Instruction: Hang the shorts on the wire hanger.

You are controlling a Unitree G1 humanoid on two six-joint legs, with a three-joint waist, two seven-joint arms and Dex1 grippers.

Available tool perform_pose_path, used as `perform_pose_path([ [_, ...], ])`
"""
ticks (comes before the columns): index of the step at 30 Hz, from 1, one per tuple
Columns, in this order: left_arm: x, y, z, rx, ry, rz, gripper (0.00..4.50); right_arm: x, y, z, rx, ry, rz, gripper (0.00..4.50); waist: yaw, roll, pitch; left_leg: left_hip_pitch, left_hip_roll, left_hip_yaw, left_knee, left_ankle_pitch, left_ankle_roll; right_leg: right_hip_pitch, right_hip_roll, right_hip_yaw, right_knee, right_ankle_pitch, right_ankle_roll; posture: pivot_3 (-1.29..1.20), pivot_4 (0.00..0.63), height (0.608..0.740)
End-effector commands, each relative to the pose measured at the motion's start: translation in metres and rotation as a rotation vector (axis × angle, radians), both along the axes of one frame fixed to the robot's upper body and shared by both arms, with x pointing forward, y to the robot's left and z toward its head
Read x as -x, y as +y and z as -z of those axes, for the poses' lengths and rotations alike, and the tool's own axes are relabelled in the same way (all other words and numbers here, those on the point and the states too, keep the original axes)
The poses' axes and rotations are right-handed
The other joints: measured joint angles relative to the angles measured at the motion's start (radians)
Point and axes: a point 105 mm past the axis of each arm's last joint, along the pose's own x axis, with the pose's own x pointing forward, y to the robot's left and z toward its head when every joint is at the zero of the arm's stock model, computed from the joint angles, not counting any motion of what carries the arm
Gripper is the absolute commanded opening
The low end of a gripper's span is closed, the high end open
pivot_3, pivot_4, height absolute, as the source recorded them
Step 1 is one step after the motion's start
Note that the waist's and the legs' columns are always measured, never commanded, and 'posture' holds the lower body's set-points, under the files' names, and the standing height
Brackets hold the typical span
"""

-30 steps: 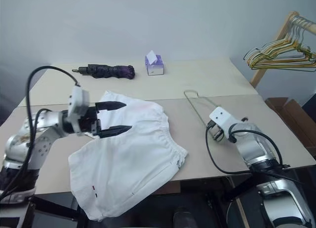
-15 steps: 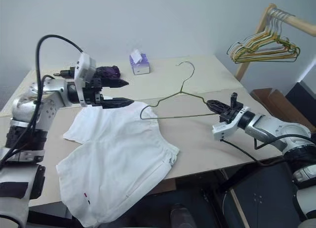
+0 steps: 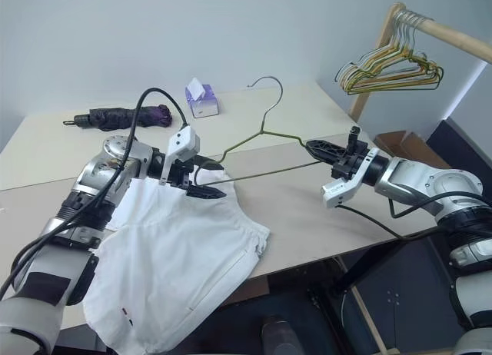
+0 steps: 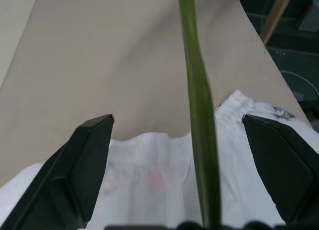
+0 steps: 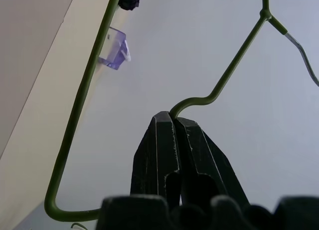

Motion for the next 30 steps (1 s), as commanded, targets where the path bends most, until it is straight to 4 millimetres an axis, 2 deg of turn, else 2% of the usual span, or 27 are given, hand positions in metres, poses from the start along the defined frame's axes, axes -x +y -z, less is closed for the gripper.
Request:
perform_pose_path([
  [1, -0.001, -0.004, -0.015, 0.023, -0.056, 0.033, 3.03, 0.001, 0.004, -0.03, -0.03, -0.088, -0.023, 0.0, -0.002, 0.0, 0.0, 0.0, 0.0, 0.0, 0.0, 0.0, 0.0, 0.0, 0.0, 0.0, 0.0, 0.0, 0.0, -0.14, 0.0, 0.74],
  [10, -0.003, 0.0, -0.011, 0.008, -0.064, 0.021, 0.17, 0.0, 0.004, -0.036, -0.028, -0.111, -0.017, 0.0, -0.004, 0.0, 0.0, 0.001, 0.0, 0.0, 0.0, 0.0, 0.0, 0.0, 0.0, 0.0, 0.0, 0.0, 0.0, -0.15, 0.0, 0.74],
  [11, -0.003, 0.001, -0.011, 0.008, -0.064, 0.021, 0.04, 0.0, 0.004, -0.037, -0.028, -0.113, -0.016, 0.0, -0.005, 0.0, 0.0, 0.0, 0.0, 0.0, 0.0, 0.0, 0.0, 0.0, 0.0, 0.0, 0.0, 0.0, 0.0, -0.15, 0.0, 0.74],
  [15, -0.005, 0.003, -0.012, 0.0, -0.08, 0.002, 0.04, 0.001, 0.007, -0.038, -0.041, -0.098, -0.027, 0.0, -0.007, 0.0, 0.0, 0.0, 0.0, 0.0, 0.0, 0.0, 0.0, 0.0, 0.0, 0.0, 0.001, 0.0, 0.0, -0.14, 0.0, 0.74],
  [18, -0.008, 0.007, -0.016, -0.008, -0.107, -0.014, 0.0, 0.007, 0.013, -0.032, -0.069, -0.018, -0.065, 0.79, -0.009, 0.0, 0.0, 0.001, 0.0, -0.001, 0.0, 0.0, 0.0, 0.001, 0.0, 0.0, 0.0, 0.0, 0.0, -0.13, 0.0, 0.74],
  [21, -0.008, 0.014, -0.016, -0.048, -0.149, -0.026, 0.0, 0.015, 0.015, -0.026, -0.087, 0.067, -0.1, 1.81, -0.01, 0.0, 0.0, 0.002, 0.0, -0.001, 0.0, 0.0, 0.0, 0.003, 0.0, 0.0, 0.0, 0.0, 0.0, -0.12, 0.0, 0.74],
  [24, -0.004, 0.027, -0.013, -0.092, -0.199, -0.016, 0.0, 0.028, 0.017, -0.014, -0.119, 0.255, -0.123, 2.86, -0.01, 0.0, 0.0, 0.005, 0.0, -0.002, 0.0, 0.0, 0.0, 0.006, 0.0, -0.001, 0.0, 0.0, 0.0, -0.11, 0.0, 0.74],
  [28, 0.009, 0.042, -0.004, -0.155, -0.327, 0.055, 0.0, 0.041, 0.012, 0.0, -0.206, 0.71, -0.008, 4.24, -0.006, 0.0, 0.0, 0.009, 0.0, -0.002, 0.0, -0.001, 0.001, 0.01, 0.0, -0.001, 0.0, 0.0, 0.001, -0.09, 0.0, 0.74],
  [29, 0.012, 0.043, -0.002, -0.167, -0.345, 0.071, 0.0, 0.047, 0.012, 0.0, -0.227, 0.804, -0.005, 4.47, -0.004, 0.0, 0.0, 0.009, 0.0, -0.003, 0.0, -0.001, 0.001, 0.011, 0.0, -0.001, 0.0, 0.0, 0.001, -0.09, 0.0, 0.74],
  [30, 0.016, 0.044, -0.001, -0.172, -0.367, 0.093, 0.0, 0.052, 0.011, 0.0, -0.255, 0.933, 0.024, 4.47, 0.001, 0.0, 0.0, 0.009, 0.0, -0.003, 0.0, -0.001, 0.001, 0.011, -0.001, -0.001, 0.0, 0.0, 0.001, -0.08, 0.0, 0.74],
])
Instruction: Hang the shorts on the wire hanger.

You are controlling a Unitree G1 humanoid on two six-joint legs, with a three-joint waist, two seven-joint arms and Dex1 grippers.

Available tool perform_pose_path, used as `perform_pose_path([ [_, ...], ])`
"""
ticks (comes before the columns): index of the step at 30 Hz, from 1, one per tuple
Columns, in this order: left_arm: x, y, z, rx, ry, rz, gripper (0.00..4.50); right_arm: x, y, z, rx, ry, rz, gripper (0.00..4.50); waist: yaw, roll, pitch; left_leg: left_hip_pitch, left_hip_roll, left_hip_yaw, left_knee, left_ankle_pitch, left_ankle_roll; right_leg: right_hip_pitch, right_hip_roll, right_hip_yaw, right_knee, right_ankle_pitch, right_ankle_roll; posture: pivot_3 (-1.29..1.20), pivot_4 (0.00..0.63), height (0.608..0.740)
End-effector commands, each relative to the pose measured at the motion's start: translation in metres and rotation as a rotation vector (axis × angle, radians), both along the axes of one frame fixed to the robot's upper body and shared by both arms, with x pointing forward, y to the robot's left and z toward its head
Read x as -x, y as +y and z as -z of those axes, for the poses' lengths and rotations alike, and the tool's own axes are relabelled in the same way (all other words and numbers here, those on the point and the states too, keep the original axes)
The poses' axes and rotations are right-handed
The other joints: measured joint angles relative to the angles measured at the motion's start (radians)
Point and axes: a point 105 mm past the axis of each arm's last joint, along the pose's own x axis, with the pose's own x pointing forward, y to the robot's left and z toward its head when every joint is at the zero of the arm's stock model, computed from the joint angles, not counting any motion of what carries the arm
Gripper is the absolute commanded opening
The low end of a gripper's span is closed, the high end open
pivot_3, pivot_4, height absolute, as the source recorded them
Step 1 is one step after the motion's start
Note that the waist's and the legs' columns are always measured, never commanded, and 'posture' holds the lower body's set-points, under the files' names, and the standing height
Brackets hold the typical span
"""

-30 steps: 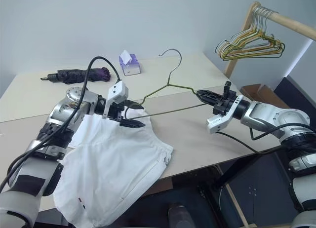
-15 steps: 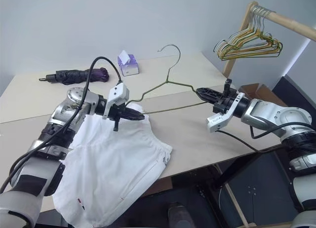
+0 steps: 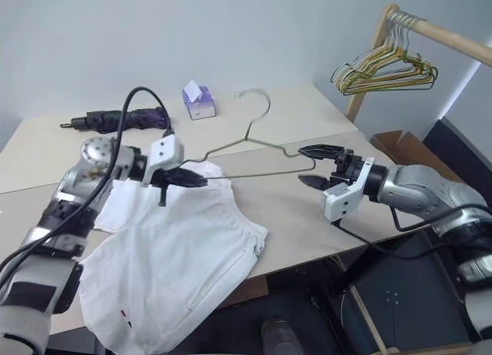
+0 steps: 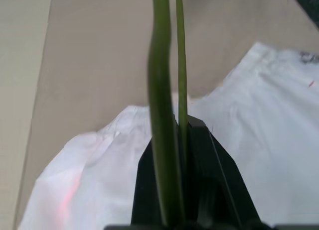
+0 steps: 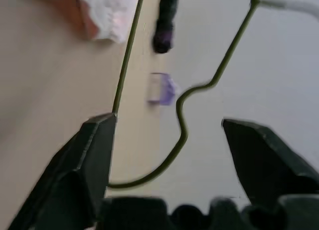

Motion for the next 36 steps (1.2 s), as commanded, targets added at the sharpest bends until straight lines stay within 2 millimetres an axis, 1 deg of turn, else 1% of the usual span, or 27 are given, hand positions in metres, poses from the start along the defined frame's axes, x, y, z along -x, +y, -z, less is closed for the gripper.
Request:
perform_pose_path([
  [1, 0.011, -0.002, -0.015, -0.02, -0.141, 0.094, 0.0, 0.017, 0.005, -0.018, -0.099, 0.357, 0.023, 4.47, 0.009, 0.0, 0.0, 0.0, 0.0, 0.0, 0.0, 0.0, 0.0, 0.0, 0.0, 0.0, 0.0, 0.0, 0.0, -0.08, 0.0, 0.74],
  [3, 0.016, -0.002, -0.014, -0.031, -0.161, 0.119, 0.0, 0.014, 0.011, -0.024, -0.166, 0.483, 0.055, 4.47, 0.012, 0.0, 0.0, 0.0, 0.001, 0.0, 0.0, 0.0, 0.0, 0.0, 0.0, 0.0, 0.0, 0.0, 0.0, -0.08, 0.0, 0.74],
  [6, 0.016, -0.003, -0.014, -0.047, -0.186, 0.123, 0.0, 0.012, 0.016, -0.025, -0.147, 0.594, 0.089, 4.47, 0.024, 0.0, 0.0, 0.0, 0.001, 0.001, 0.0, 0.0, 0.0, 0.0, 0.0, 0.0, 0.0, 0.0, 0.0, -0.08, 0.0, 0.74],
  [9, 0.015, -0.006, -0.015, -0.032, -0.184, 0.119, 0.0, 0.009, 0.021, -0.018, -0.088, 0.676, 0.149, 4.47, 0.044, 0.001, 0.0, -0.001, 0.001, 0.001, 0.0, -0.001, 0.001, -0.002, 0.0, -0.001, 0.0, 0.0, 0.0, -0.07, 0.0, 0.74],
  [12, 0.015, -0.011, -0.017, -0.013, -0.183, 0.123, 0.0, 0.015, 0.024, -0.004, 0.006, 0.773, 0.159, 4.47, 0.066, 0.001, 0.0, -0.005, 0.001, 0.002, 0.001, -0.001, 0.001, -0.006, 0.0, -0.001, 0.0, 0.0, 0.0, -0.07, 0.0, 0.74],
  [15, 0.016, -0.013, -0.017, -0.013, -0.183, 0.134, 0.0, 0.005, 0.029, 0.004, 0.025, 0.769, 0.223, 3.89, 0.082, 0.001, 0.0, -0.006, 0.001, 0.002, 0.003, -0.001, 0.001, -0.006, 0.0, -0.002, 0.0, 0.0, 0.001, -0.06, 0.0, 0.74],
  [16, 0.017, -0.014, -0.017, -0.012, -0.181, 0.137, 0.0, 0.002, 0.03, 0.005, 0.023, 0.77, 0.235, 3.61, 0.087, 0.001, 0.0, -0.006, 0.001, 0.002, 0.003, -0.001, 0.001, -0.006, 0.0, -0.001, 0.0, 0.0, 0.001, -0.06, 0.0, 0.74],
  [19, 0.018, -0.014, -0.017, -0.013, -0.179, 0.144, 0.0, -0.002, 0.033, 0.008, 0.03, 0.764, 0.252, 2.54, 0.094, 0.001, 0.0, -0.009, 0.0, 0.003, 0.003, -0.001, 0.001, -0.009, 0.0, -0.001, 0.001, 0.0, 0.001, -0.06, 0.0, 0.74],
  [24, 0.019, -0.014, -0.018, -0.014, -0.174, 0.154, 0.0, -0.002, 0.039, 0.009, 0.03, 0.763, 0.24, 0.84, 0.102, 0.001, -0.001, -0.018, 0.0, 0.003, 0.008, -0.001, 0.001, -0.018, 0.0, -0.001, 0.005, 0.001, 0.001, -0.06, 0.0, 0.74],
  [26, 0.019, -0.015, -0.017, -0.015, -0.171, 0.158, 0.0, -0.001, 0.041, 0.008, 0.026, 0.767, 0.227, 0.05, 0.105, 0.001, -0.001, -0.018, 0.0, 0.003, 0.009, -0.001, 0.001, -0.018, 0.0, -0.001, 0.006, 0.0, 0.001, -0.07, 0.0, 0.74],
  [33, 0.021, -0.016, -0.018, 0.0, -0.171, 0.183, 0.0, 0.001, 0.039, 0.008, 0.007, 0.781, 0.225, 0.05, 0.107, 0.001, -0.001, -0.018, 0.0, 0.003, 0.009, -0.001, 0.001, -0.018, 0.0, -0.001, 0.005, 0.0, 0.001, -0.07, 0.0, 0.74],
  [36, 0.022, -0.014, -0.019, 0.007, -0.162, 0.203, 0.0, 0.004, 0.035, 0.008, -0.007, 0.791, 0.22, 0.05, 0.108, 0.001, -0.001, -0.018, 0.0, 0.003, 0.009, -0.001, 0.001, -0.018, 0.0, -0.001, 0.005, 0.0, 0.001, -0.07, 0.0, 0.74],
])
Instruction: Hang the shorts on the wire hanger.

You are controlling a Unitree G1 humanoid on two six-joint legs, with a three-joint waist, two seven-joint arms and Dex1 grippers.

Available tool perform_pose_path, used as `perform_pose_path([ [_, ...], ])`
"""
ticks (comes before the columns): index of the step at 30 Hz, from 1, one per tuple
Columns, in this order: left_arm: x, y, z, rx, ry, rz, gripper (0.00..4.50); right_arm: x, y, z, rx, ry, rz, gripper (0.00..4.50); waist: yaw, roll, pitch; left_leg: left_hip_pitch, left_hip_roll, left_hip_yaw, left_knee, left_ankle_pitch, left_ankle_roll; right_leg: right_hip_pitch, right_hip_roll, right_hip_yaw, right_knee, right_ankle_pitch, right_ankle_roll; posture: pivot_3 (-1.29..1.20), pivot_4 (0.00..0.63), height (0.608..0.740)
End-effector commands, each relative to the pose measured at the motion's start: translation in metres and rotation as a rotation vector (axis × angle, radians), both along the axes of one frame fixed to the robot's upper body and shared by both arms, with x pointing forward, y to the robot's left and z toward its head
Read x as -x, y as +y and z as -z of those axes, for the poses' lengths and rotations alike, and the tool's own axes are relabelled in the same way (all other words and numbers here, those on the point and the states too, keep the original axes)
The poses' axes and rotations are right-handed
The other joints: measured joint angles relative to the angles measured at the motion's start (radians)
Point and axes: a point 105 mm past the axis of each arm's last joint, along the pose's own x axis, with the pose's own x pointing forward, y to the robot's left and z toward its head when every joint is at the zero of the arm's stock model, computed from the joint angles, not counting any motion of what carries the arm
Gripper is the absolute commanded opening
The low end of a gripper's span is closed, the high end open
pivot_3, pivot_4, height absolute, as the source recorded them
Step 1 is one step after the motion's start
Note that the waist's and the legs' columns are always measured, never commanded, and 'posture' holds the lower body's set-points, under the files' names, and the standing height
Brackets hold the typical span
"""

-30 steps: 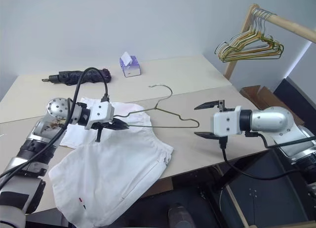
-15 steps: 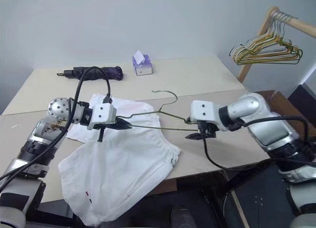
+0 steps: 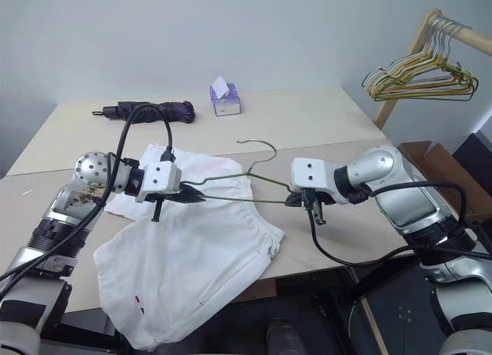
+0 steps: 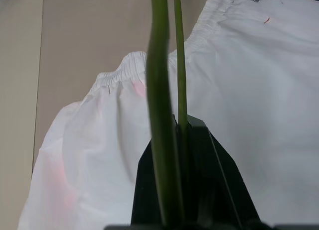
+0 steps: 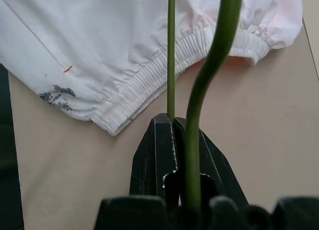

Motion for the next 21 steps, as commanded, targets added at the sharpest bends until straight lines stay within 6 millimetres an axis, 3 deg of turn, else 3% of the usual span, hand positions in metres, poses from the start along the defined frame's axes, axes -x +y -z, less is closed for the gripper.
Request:
perform_pose_path([
  [1, 0.001, -0.002, -0.017, 0.037, -0.041, 0.046, 0.27, 0.002, -0.003, -0.018, -0.041, -0.041, 0.006, 0.02, 0.001, 0.0, 0.0, 0.0, 0.0, 0.0, 0.0, 0.0, 0.0, 0.0, 0.0, 0.0, 0.0, 0.0, 0.0, -0.07, 0.0, 0.74],
  [5, -0.01, 0.015, -0.018, 0.067, -0.018, -0.027, 1.4, 0.015, -0.016, -0.014, -0.078, 0.037, 0.055, 0.0, 0.007, 0.0, 0.0, 0.0, 0.0, 0.0, 0.0, 0.0, 0.0, 0.0, 0.0, 0.0, 0.0, 0.0, 0.0, -0.08, 0.0, 0.74],
  [9, -0.025, 0.041, -0.023, 0.197, 0.006, -0.22, 2.67, 0.035, -0.045, 0.006, -0.145, 0.213, 0.234, 0.0, 0.01, 0.0, 0.0, 0.0, 0.0, 0.0, 0.001, 0.0, 0.0, 0.0, 0.0, 0.0, 0.0, 0.0, 0.0, -0.09, 0.0, 0.74],
  [15, -0.002, 0.051, -0.025, 0.33, 0.023, -0.221, 4.48, 0.048, -0.086, 0.035, -0.263, 0.452, 0.567, 0.0, 0.003, 0.0, 0.0, 0.001, 0.0, 0.001, 0.002, -0.001, 0.001, 0.001, 0.0, 0.001, 0.001, 0.0, 0.0, -0.08, 0.01, 0.74],
  [21, 0.012, 0.052, -0.023, 0.315, 0.05, -0.202, 4.48, 0.041, -0.09, 0.051, -0.356, 0.658, 0.747, 0.0, 0.005, 0.0, 0.0, 0.001, 0.0, 0.001, 0.002, -0.001, 0.001, 0.001, 0.0, 0.001, 0.001, 0.0, 0.0, -0.07, 0.023, 0.74],
])
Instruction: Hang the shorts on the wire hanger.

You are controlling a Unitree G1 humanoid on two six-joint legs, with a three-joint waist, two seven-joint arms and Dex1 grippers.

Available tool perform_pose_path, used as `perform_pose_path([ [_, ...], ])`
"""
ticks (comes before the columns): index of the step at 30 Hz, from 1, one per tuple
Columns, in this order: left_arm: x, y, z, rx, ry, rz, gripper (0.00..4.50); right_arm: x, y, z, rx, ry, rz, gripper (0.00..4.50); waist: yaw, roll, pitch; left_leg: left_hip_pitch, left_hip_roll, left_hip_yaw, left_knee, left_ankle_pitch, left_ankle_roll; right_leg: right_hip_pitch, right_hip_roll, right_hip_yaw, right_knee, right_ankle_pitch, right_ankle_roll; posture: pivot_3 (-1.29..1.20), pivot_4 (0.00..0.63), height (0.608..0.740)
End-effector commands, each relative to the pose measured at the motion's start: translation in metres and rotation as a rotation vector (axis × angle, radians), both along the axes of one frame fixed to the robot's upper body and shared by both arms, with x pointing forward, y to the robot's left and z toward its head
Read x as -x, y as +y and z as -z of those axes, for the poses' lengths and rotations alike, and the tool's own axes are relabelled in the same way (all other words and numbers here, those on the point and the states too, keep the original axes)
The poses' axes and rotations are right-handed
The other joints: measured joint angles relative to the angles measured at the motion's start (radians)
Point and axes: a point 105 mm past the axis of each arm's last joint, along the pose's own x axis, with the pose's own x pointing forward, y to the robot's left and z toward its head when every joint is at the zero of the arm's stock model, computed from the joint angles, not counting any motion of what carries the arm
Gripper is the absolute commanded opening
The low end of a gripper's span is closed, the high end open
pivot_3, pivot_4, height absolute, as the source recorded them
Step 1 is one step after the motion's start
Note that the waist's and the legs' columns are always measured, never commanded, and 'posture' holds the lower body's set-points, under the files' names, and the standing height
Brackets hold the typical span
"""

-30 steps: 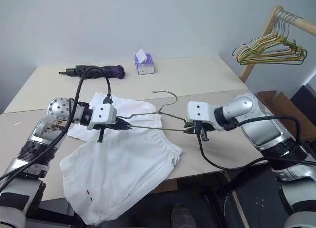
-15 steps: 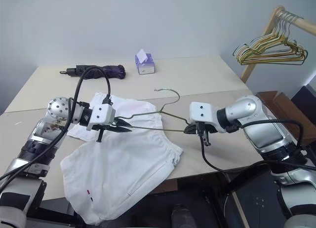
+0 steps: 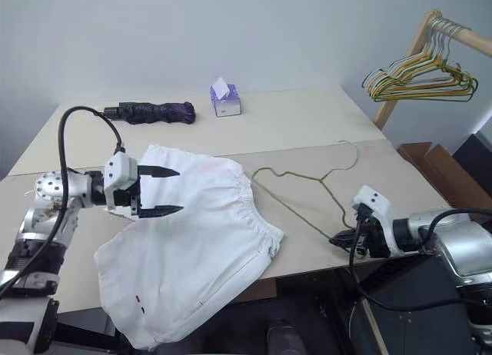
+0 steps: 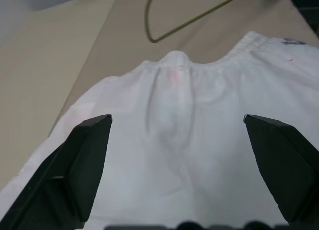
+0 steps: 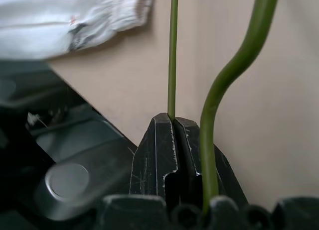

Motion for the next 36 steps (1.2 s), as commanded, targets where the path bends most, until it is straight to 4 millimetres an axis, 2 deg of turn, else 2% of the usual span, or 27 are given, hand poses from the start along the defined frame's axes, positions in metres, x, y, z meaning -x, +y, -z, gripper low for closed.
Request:
perform_pose_path([
  [1, 0.003, 0.0, -0.021, 0.02, -0.061, 0.006, 4.48, -0.01, 0.007, -0.005, -0.061, 0.059, 0.045, 0.0, 0.0, 0.0, 0.0, 0.0, 0.0, 0.0, 0.0, 0.0, 0.0, 0.0, 0.0, 0.0, 0.0, 0.0, 0.0, -0.07, 0.024, 0.74],
  [6, 0.006, 0.0, -0.023, 0.015, -0.066, -0.002, 4.48, -0.014, 0.02, 0.0, -0.076, 0.157, -0.001, 0.0, 0.004, 0.0, 0.0, -0.001, 0.0, 0.0, -0.001, 0.0, 0.0, 0.0, 0.0, 0.0, -0.001, 0.0, 0.0, -0.05, 0.025, 0.74],
  [15, 0.018, 0.005, -0.023, 0.006, -0.061, -0.02, 4.48, 0.006, 0.008, -0.009, -0.103, 0.218, -0.055, 0.0, 0.03, 0.001, 0.0, -0.001, 0.0, 0.0, -0.001, 0.0, 0.0, 0.0, 0.0, 0.0, -0.001, 0.0, 0.0, 0.0, 0.026, 0.74],
  [20, 0.021, 0.007, -0.023, -0.003, -0.059, -0.027, 4.48, 0.019, 0.016, -0.014, -0.128, 0.246, -0.161, 0.0, 0.038, 0.001, 0.0, 0.0, 0.0, 0.001, -0.001, 0.0, 0.0, 0.0, 0.0, 0.0, -0.001, 0.0, 0.0, 0.02, 0.03, 0.74],
  [23, 0.019, 0.009, -0.023, -0.012, -0.063, -0.034, 4.48, 0.012, 0.023, -0.013, -0.138, 0.231, -0.177, 0.0, 0.038, 0.001, 0.0, 0.0, 0.0, 0.001, -0.001, 0.0, 0.0, 0.0, 0.0, 0.0, -0.002, 0.0, 0.0, 0.02, 0.03, 0.74],
  [28, 0.021, 0.007, -0.024, -0.007, -0.067, -0.036, 4.48, -0.011, 0.025, -0.011, -0.125, 0.183, -0.124, 0.0, 0.047, 0.001, 0.001, -0.001, 0.0, 0.001, -0.001, 0.0, 0.0, -0.001, 0.0, 0.0, -0.002, 0.0, 0.0, 0.03, 0.029, 0.74],
  [36, 0.02, 0.008, -0.023, -0.011, -0.073, -0.049, 4.48, -0.013, 0.035, -0.017, -0.11, 0.161, -0.201, 0.0, 0.077, 0.001, 0.001, -0.001, 0.0, 0.001, -0.001, 0.0, 0.0, -0.001, 0.0, 0.0, -0.002, 0.0, 0.0, 0.04, 0.029, 0.74],
])
